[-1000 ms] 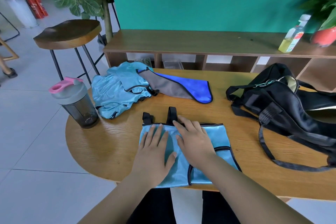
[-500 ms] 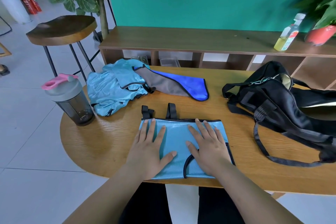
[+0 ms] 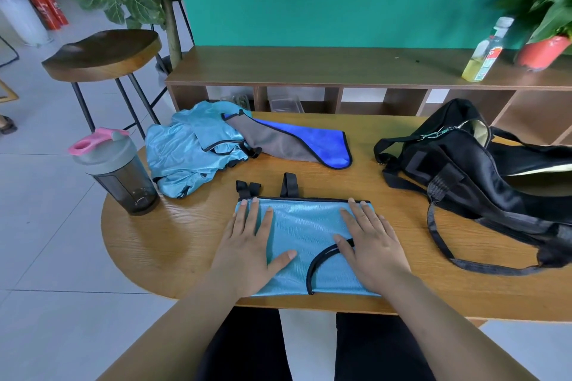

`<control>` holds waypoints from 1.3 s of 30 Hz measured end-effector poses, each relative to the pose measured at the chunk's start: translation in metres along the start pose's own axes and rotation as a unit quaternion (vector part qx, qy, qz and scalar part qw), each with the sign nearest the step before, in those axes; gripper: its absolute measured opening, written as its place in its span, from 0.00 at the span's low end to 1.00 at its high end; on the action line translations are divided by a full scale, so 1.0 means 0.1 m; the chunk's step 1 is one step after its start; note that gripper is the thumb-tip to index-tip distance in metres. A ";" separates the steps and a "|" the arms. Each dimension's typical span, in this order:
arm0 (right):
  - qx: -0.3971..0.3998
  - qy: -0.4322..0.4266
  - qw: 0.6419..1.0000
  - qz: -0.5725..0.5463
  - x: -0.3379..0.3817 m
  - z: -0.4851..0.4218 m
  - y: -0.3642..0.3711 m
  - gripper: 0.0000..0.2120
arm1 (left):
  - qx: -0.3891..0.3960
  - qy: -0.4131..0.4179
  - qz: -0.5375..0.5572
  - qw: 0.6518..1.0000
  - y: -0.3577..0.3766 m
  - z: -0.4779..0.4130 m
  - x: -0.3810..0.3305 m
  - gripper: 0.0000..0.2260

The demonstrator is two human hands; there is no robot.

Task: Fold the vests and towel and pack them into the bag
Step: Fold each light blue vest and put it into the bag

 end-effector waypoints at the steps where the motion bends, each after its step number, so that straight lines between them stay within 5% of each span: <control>1: 0.000 0.001 1.000 -0.003 0.00 0.00 0.00 0.36 | 0.000 0.001 -0.006 1.000 0.00 -0.02 0.00 0.48; 6: -0.008 -0.012 0.998 -0.062 -0.06 0.00 0.01 0.34 | -0.008 0.012 -0.002 1.000 -0.01 -0.08 0.01 0.46; 10: -0.116 0.015 0.967 -0.225 -0.31 0.11 -0.12 0.27 | -0.027 0.023 0.007 0.999 -0.08 -0.06 0.01 0.44; 20: -0.117 0.066 0.980 -0.150 -0.65 -0.05 -0.11 0.27 | -0.016 0.080 0.032 0.996 0.02 0.33 -0.91 0.37; 31: -0.155 0.093 0.956 -0.230 -0.81 -0.03 -0.09 0.16 | -0.015 0.168 -0.011 0.986 0.00 0.28 -0.70 0.37; 39: -0.150 0.071 0.966 -0.196 -0.74 -0.01 -0.13 0.18 | 0.002 0.192 0.035 0.981 -0.10 0.56 -0.90 0.40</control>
Point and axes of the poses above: each hand's wrist, its own z-axis away from the middle knuckle, its own y-axis out of the palm, x = y × z, the point moved 6 cm from there along -z, towards the middle knuckle, and after that the axes turned 15 degrees about -y, right-handed, at the moved point
